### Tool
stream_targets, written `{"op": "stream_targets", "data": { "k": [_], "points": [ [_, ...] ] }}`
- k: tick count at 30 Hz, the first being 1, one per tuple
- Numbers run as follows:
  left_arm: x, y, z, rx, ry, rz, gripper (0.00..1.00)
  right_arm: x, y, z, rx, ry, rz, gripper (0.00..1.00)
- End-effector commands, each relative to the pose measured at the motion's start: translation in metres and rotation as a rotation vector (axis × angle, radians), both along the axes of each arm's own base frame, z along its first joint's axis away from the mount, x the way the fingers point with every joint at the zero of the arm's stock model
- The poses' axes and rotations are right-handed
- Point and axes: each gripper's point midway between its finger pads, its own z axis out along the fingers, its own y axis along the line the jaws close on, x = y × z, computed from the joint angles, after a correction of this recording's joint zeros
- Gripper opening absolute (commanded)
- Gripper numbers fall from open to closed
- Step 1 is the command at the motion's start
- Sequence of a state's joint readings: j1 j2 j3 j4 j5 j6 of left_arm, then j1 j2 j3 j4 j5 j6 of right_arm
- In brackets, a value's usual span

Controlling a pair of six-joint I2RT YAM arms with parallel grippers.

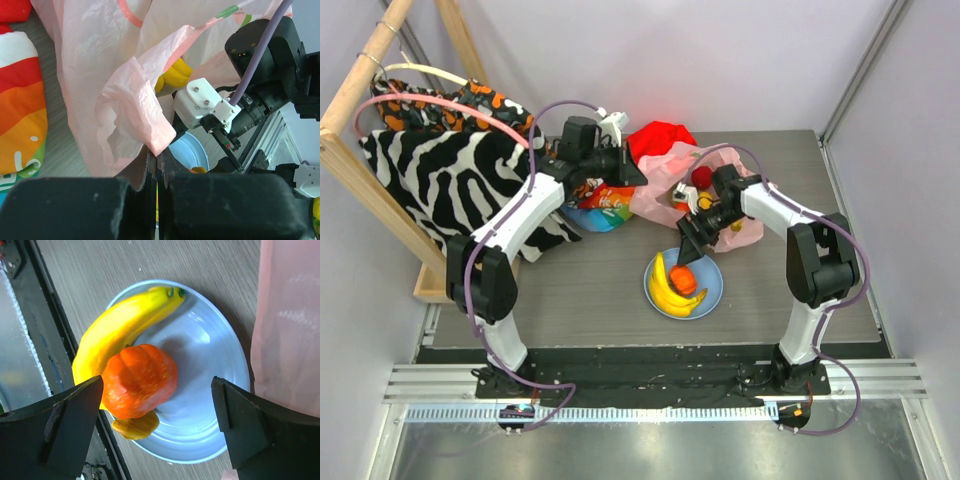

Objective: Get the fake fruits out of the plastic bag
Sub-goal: Place the fake fruit on the plate, then adjust the fake fruit on the plate.

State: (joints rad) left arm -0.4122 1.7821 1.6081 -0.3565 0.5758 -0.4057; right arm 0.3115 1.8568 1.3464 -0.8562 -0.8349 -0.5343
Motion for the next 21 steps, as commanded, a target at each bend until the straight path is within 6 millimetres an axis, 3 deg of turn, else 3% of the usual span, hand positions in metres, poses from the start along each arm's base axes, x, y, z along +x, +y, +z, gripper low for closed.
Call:
{"op": "stream_targets", "data": {
  "k": [1,6,9,17,21],
  "points": [
    [0.009,-0.006,0.018,-0.02,-0.062,-0.014,0.0,0.007,-0.013,0.018,-0.046,-0.09,0.002,1.0],
    [0.011,-0.008,0.018,-0.029,-0.059,-0.015,0.0,0.004,-0.019,0.043,-0.071,-0.232,0.025,1.0],
    [0.011,-0.008,0.019,-0.036,-0.057,-0.013,0.0,0.005,-0.018,0.044,-0.17,-0.291,-0.032,1.0],
    [0.011,-0.01,0.02,-0.041,-0.054,-0.015,0.0,-0.017,0.002,0.047,-0.298,-0.23,-0.269,1.0],
    [0.009,-0.009,0.021,-0.038,-0.059,-0.013,0.0,-0.015,0.002,0.035,-0.367,-0.173,-0.371,0.96]
  ]
}}
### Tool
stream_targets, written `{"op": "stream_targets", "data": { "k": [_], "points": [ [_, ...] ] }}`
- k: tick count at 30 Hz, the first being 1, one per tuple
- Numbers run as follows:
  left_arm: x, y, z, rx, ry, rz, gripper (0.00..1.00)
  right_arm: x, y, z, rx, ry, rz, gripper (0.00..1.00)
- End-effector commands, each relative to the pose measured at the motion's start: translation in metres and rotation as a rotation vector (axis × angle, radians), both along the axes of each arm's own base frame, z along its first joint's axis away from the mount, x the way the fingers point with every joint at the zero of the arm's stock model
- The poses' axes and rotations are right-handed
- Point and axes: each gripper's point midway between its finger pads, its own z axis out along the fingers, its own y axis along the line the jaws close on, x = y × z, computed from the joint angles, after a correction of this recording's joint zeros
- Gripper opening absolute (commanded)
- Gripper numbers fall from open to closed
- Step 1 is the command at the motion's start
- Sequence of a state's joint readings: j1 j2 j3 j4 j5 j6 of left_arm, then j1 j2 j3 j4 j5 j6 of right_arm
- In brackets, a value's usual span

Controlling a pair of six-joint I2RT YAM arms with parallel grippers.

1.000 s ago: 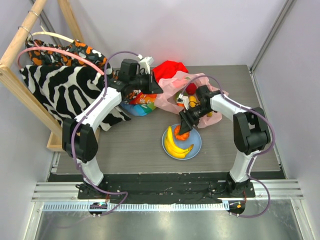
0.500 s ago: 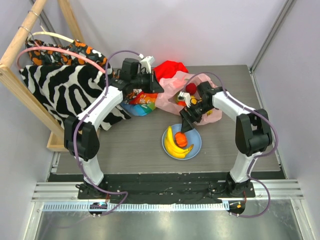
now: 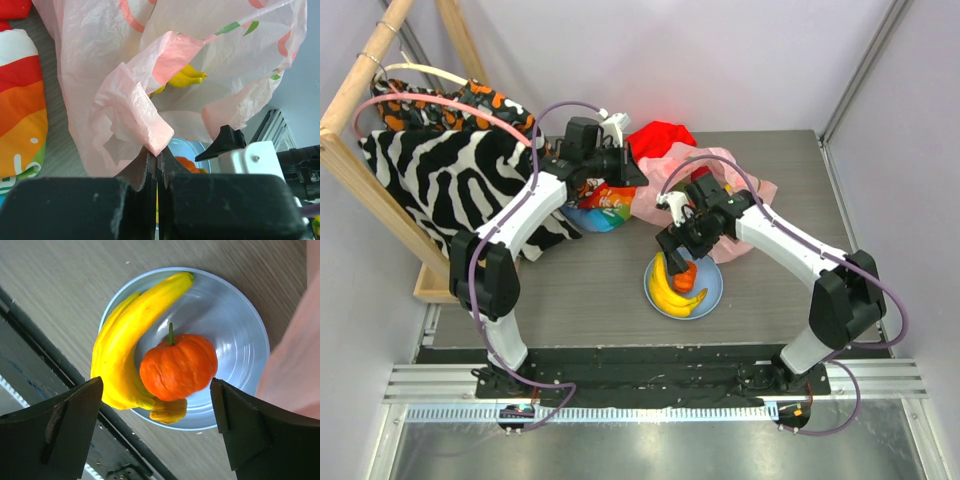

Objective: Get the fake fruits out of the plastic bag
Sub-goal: Adjust the fake fruit on the plate.

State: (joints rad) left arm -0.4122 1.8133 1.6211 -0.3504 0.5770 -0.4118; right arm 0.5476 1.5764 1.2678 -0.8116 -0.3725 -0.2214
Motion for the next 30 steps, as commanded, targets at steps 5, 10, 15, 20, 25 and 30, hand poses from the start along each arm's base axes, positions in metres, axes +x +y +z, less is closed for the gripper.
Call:
{"op": "stream_targets", "data": {
  "k": [5,10,15,20,25,30],
  "points": [
    [0.001,-0.003,0.03,-0.029,-0.083,-0.01,0.0,0.025,-0.007,-0.01,-0.1,0.031,-0.293,0.86],
    [-0.002,0.0,0.03,-0.018,-0.093,-0.008,0.0,0.021,-0.018,-0.033,-0.164,0.078,-0.343,0.83],
    [-0.005,0.003,0.029,-0.009,-0.094,-0.007,0.0,0.011,-0.02,-0.037,-0.167,0.115,-0.349,0.78],
    [-0.004,0.002,0.027,-0.01,-0.088,-0.009,0.0,-0.005,-0.037,-0.043,-0.179,0.209,-0.385,0.74],
    [-0.003,0.001,0.028,-0.012,-0.09,-0.006,0.0,-0.018,-0.05,-0.056,-0.176,0.299,-0.425,0.7],
    [-0.005,0.001,0.028,-0.009,-0.091,-0.01,0.0,-0.022,-0.04,-0.054,-0.083,0.364,-0.367,0.41]
  ]
}}
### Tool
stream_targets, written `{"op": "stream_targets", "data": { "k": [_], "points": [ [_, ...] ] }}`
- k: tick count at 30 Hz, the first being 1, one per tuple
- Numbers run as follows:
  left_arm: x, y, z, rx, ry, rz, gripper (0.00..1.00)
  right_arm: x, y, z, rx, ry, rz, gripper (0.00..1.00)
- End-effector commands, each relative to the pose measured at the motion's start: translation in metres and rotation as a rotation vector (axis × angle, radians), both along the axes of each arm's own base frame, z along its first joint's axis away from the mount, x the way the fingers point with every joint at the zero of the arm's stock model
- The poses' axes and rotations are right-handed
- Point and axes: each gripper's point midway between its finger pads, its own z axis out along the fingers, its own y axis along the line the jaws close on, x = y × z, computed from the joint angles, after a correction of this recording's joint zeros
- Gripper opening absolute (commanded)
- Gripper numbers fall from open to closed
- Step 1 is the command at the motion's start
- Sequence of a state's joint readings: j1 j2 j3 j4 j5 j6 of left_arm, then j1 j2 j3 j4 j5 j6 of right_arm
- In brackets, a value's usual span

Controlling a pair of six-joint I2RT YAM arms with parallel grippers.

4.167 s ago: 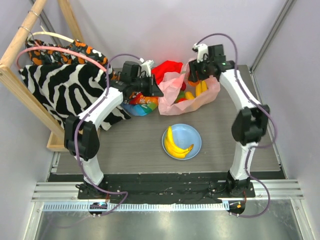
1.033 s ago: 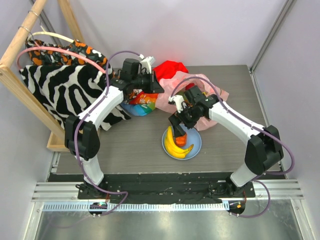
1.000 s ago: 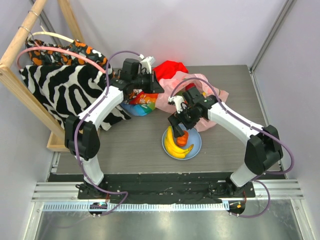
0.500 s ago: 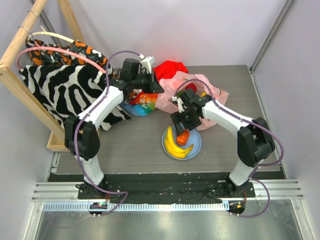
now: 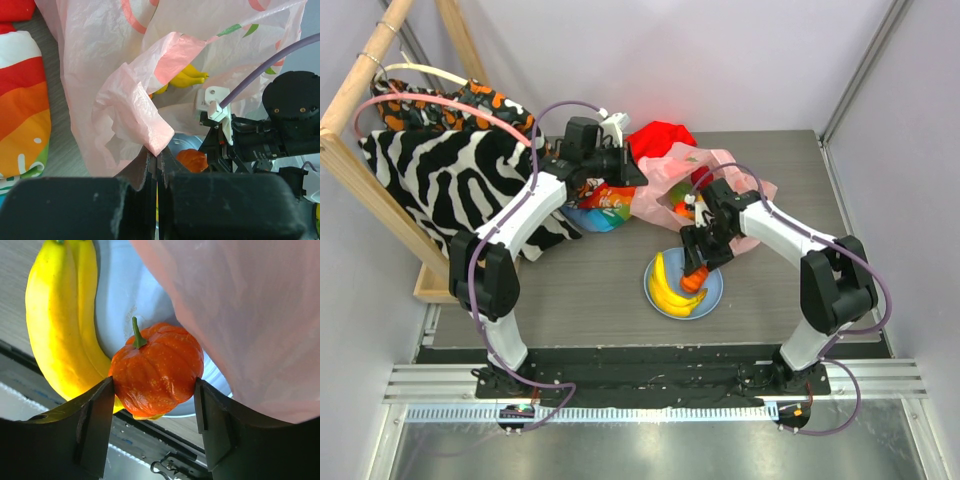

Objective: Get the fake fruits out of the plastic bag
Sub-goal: Adjust the fake fruit on the plate.

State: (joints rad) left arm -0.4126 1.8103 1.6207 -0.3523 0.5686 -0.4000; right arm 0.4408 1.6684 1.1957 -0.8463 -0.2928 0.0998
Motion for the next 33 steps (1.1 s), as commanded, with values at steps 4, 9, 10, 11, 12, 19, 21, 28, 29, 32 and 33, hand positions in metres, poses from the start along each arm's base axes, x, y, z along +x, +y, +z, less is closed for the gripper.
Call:
{"op": "stream_targets", "data": {
  "k": [4,9,10,11,12,19,21,28,29,32,33],
  "points": [
    [-0.006,0.001,0.027,-0.008,-0.086,-0.013,0.0,-0.011,0.013,0.003,0.144,0.044,0.102,0.14],
    [-0.007,0.002,0.026,0.001,-0.084,-0.014,0.0,0.016,0.032,0.03,0.27,-0.081,0.162,0.11],
    [-0.007,0.002,0.026,0.001,-0.084,-0.014,0.0,0.025,0.037,0.034,0.296,-0.132,0.177,0.11],
    [-0.007,0.002,0.025,0.001,-0.084,-0.014,0.0,0.029,0.038,0.036,0.307,-0.162,0.188,0.11],
    [-0.006,0.002,0.026,0.0,-0.084,-0.013,0.0,0.03,0.039,0.039,0.329,-0.185,0.189,0.11],
    [-0.005,-0.002,0.028,-0.003,-0.094,-0.02,0.0,0.05,0.04,0.023,0.37,-0.388,0.241,0.13],
    [-0.006,-0.002,0.028,0.0,-0.094,-0.024,0.0,0.047,0.037,0.012,0.358,-0.369,0.241,0.16],
    [-0.004,-0.003,0.025,0.0,-0.09,-0.025,0.0,0.04,0.028,-0.007,0.322,-0.347,0.177,0.29],
    [-0.004,-0.003,0.025,-0.001,-0.091,-0.025,0.0,0.038,0.027,0.0,0.332,-0.377,0.177,0.29],
    [-0.002,-0.002,0.026,0.0,-0.097,-0.023,0.0,0.034,0.022,0.001,0.349,-0.472,0.147,0.34],
    [-0.003,-0.003,0.025,0.003,-0.094,-0.025,0.0,0.033,0.016,0.003,0.343,-0.539,0.113,0.36]
  ]
}}
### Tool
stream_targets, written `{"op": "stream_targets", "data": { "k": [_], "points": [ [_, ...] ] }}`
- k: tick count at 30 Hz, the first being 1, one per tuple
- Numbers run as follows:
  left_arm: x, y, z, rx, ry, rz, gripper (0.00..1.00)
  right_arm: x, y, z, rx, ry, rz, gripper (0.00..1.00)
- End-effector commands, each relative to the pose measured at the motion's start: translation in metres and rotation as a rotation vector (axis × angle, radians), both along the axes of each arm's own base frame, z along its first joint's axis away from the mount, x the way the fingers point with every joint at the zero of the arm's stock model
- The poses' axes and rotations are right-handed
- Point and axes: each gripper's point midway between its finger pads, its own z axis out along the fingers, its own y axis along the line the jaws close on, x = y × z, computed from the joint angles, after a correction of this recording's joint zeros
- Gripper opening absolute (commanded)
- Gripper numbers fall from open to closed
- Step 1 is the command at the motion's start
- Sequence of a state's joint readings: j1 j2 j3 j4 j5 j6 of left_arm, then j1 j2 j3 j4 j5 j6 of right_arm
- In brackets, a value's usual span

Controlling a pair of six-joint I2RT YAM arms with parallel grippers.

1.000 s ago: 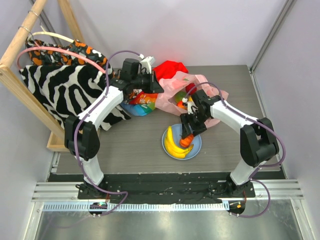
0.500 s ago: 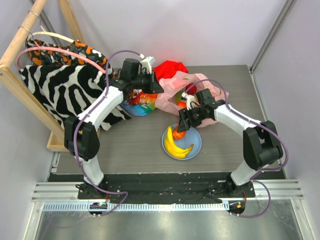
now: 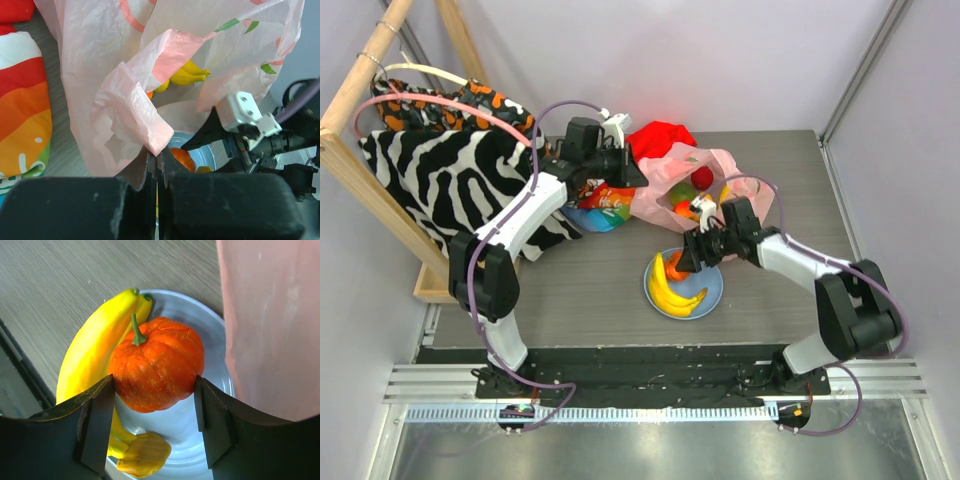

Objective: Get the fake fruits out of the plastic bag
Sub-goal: Adjust the fake fruit on the plate.

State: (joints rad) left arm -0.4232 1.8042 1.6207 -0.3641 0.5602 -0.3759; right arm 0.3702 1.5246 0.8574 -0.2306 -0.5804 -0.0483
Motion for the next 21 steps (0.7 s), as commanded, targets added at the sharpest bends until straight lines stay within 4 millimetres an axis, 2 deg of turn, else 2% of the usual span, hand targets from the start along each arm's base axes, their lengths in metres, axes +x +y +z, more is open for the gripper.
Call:
{"op": "stream_targets", "data": {
  "k": [1,2,3,5,7,8,10,11,15,19,20,21],
  "points": [
    [0.001,-0.001,0.025,-0.013,-0.077,-0.013,0.0,0.006,-0.017,0.006,0.002,-0.183,-0.118,0.37],
    [0.001,-0.001,0.025,-0.013,-0.076,-0.014,0.0,0.007,-0.017,0.004,0.013,-0.199,-0.142,0.41],
    [0.0,-0.001,0.024,-0.01,-0.071,-0.018,0.0,0.01,-0.021,0.001,-0.013,-0.208,-0.169,0.49],
    [0.001,-0.001,0.024,-0.006,-0.073,-0.021,0.0,0.014,-0.021,-0.001,-0.035,-0.195,-0.171,0.56],
    [0.001,-0.001,0.024,-0.004,-0.077,-0.023,0.0,0.01,-0.022,-0.011,-0.065,-0.146,-0.161,0.75],
    [0.002,-0.001,0.024,-0.002,-0.078,-0.022,0.0,0.014,-0.021,-0.007,-0.066,-0.148,-0.159,0.81],
    [0.003,-0.001,0.025,-0.003,-0.085,-0.023,0.0,0.01,-0.025,-0.011,-0.107,-0.121,-0.134,0.99],
    [0.003,-0.001,0.026,-0.006,-0.086,-0.022,0.0,0.011,-0.024,-0.006,-0.108,-0.127,-0.12,1.0],
    [0.003,-0.002,0.03,-0.012,-0.093,-0.025,0.0,-0.01,-0.033,-0.005,-0.166,-0.097,-0.027,1.0],
    [0.001,-0.003,0.037,-0.025,-0.104,-0.035,0.0,-0.018,-0.034,0.025,-0.166,-0.13,0.02,1.0],
    [0.001,-0.003,0.039,-0.028,-0.106,-0.036,0.0,-0.012,-0.03,0.049,-0.14,-0.181,0.029,1.0],
    [0.001,-0.003,0.04,-0.029,-0.107,-0.037,0.0,-0.018,-0.031,0.058,-0.143,-0.172,0.043,1.0]
  ]
}}
